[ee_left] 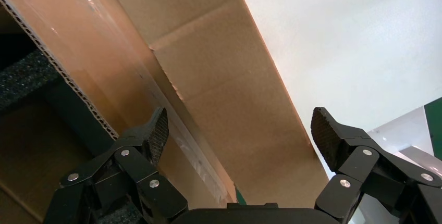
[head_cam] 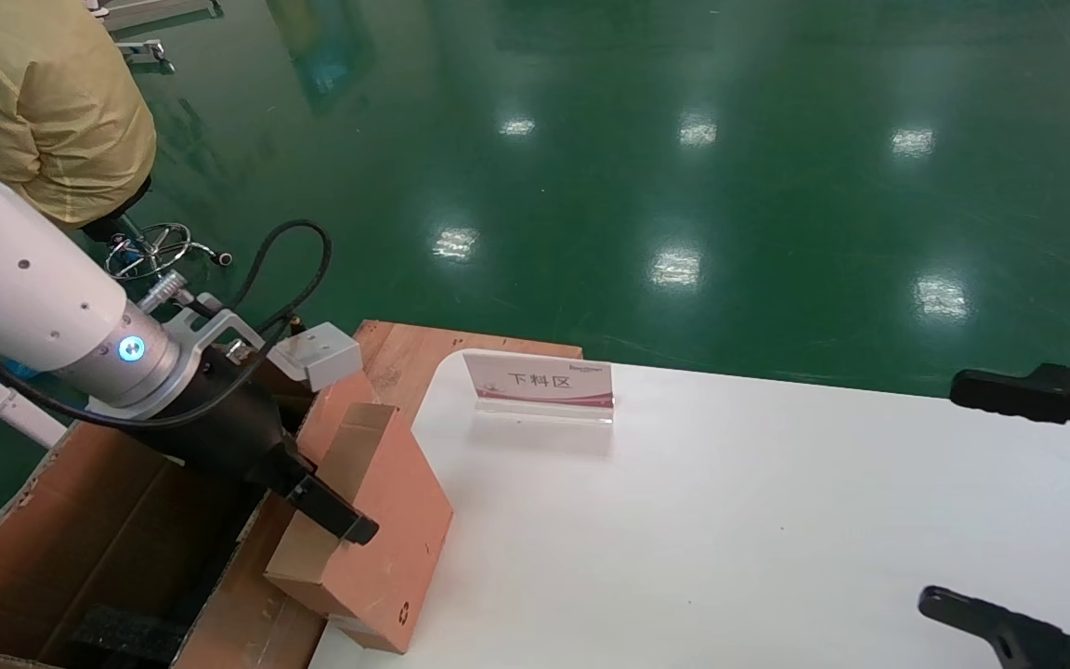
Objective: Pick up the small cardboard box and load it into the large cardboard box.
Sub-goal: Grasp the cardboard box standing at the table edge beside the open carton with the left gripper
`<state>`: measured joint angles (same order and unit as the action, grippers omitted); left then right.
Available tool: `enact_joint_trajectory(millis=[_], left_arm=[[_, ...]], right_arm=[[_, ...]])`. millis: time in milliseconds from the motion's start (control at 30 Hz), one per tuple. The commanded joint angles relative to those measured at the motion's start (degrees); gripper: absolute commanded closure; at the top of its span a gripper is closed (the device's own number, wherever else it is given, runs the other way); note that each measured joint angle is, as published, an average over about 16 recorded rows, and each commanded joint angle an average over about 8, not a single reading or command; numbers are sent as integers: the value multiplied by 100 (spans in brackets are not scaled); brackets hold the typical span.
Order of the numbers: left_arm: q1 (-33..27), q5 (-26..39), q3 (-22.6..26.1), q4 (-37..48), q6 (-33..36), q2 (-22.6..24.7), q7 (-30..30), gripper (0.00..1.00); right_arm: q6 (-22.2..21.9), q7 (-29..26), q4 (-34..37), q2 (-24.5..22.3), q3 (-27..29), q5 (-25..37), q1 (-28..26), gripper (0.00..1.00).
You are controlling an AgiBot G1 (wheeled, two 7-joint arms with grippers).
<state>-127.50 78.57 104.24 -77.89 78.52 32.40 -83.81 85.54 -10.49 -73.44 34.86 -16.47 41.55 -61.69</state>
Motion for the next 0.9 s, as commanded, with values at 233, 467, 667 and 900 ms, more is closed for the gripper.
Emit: enact_joint_trajectory(millis=[233,467,667,900], left_arm=[[14,-14,1,1,-10,-9,18,100],[-6,-9,-12,1,2,2,1,100],[-16,-7,-18,1,6,7,-7,100],[-22,-4,-21,1,8,9,-11,100]], right_arm=[[-1,0,1,0,-1,-1,0,100],[-1,0,1,0,0,-1,0,100],[0,0,1,0,-1,-1,0,100],[0,0,1,0,-1,-1,0,100]])
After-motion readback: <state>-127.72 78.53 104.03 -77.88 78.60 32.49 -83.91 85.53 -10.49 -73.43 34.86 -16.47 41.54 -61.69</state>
